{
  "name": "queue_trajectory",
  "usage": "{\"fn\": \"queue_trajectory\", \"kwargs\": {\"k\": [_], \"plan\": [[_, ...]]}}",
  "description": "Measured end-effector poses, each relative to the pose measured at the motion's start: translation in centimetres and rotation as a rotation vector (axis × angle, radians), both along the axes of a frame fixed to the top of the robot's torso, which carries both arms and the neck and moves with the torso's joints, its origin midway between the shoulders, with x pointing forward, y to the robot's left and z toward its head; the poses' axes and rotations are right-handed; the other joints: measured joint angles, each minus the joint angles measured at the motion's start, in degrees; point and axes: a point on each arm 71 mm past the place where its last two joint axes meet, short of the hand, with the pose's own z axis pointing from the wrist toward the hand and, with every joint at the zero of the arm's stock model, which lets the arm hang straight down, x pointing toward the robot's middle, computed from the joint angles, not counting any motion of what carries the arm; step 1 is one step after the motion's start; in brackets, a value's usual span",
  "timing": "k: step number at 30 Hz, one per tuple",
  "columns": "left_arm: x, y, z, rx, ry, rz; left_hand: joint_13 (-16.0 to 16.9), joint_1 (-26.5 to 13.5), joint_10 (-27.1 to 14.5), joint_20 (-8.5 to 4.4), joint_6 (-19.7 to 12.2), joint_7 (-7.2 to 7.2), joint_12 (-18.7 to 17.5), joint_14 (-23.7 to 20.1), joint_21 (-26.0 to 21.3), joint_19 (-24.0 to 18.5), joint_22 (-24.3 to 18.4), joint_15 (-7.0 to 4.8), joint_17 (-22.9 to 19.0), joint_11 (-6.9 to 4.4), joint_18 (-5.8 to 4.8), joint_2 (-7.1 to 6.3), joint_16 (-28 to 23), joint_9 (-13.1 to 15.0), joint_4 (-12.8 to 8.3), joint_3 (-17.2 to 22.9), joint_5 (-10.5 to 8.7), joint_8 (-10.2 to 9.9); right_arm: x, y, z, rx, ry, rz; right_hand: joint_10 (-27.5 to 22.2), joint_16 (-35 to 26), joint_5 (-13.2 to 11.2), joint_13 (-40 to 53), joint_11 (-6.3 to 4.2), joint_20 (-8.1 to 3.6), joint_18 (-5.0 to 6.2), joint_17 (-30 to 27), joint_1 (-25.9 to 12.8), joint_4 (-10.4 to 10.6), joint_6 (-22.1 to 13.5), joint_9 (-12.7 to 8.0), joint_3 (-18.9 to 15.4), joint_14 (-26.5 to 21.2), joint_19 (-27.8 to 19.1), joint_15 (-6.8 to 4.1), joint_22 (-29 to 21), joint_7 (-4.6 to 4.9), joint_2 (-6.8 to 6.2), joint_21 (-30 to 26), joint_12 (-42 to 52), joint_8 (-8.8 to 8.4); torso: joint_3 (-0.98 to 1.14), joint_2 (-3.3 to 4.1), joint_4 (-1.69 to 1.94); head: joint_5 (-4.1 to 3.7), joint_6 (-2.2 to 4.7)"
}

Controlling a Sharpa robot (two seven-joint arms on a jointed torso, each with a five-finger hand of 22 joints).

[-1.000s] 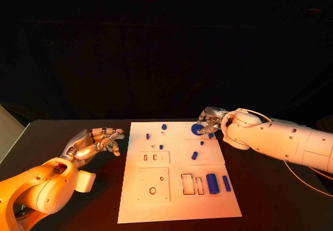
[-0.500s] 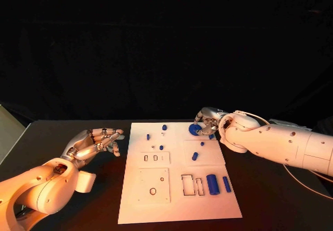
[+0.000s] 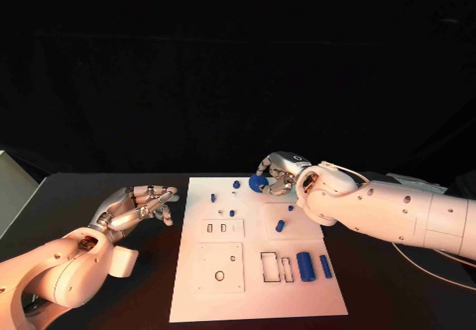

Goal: Assemble the parts on the task board

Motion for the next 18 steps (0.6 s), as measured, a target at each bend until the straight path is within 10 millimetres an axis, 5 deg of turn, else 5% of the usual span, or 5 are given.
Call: {"fn": "queue_trajectory", "kwargs": {"k": [7, 18], "plan": [[0.0, -0.2, 0.0, -0.002, 0.0, -0.005, 0.0, 0.0, 0.0, 0.0, 0.0, 0.0, 0.0, 0.0, 0.0, 0.0, 0.0, 0.0, 0.0, 0.0, 0.0, 0.0, 0.0, 0.0, 0.0, 0.0, 0.0, 0.0, 0.2, 4.0, -0.4, -0.023, -0.033, 0.065, 0.0, 0.0, 0.0, 0.0, 0.0, 0.0, 0.0, 0.0, -0.2, 0.0, 0.2, 0.0, 0.0, 0.0, 0.0, 0.0, 0.0, -0.04, -0.23, 0.0, 0.0, 0.01, -0.07, 0.02, 0.1, 0.14, 0.04], [-0.1, -0.3, 0.1, -0.003, -0.001, -0.009, 0.0, 0.0, 0.0, 0.0, 0.0, 0.0, 0.0, 0.0, 0.0, 0.0, 0.0, 0.0, 0.0, 0.0, 0.0, 0.0, 0.0, 0.0, 0.0, 0.0, 0.0, 0.0, 0.6, 6.0, -2.1, -0.061, -0.024, 0.078, 0.0, 0.0, -0.5, 0.0, 0.0, 0.0, 0.0, 0.0, -0.5, -0.2, 0.2, 0.0, 0.2, 0.0, 0.0, 0.0, 0.0, -0.07, -0.46, 0.0, 0.0, 0.02, -0.09, 0.09, 0.23, 0.29, -0.2]]}}
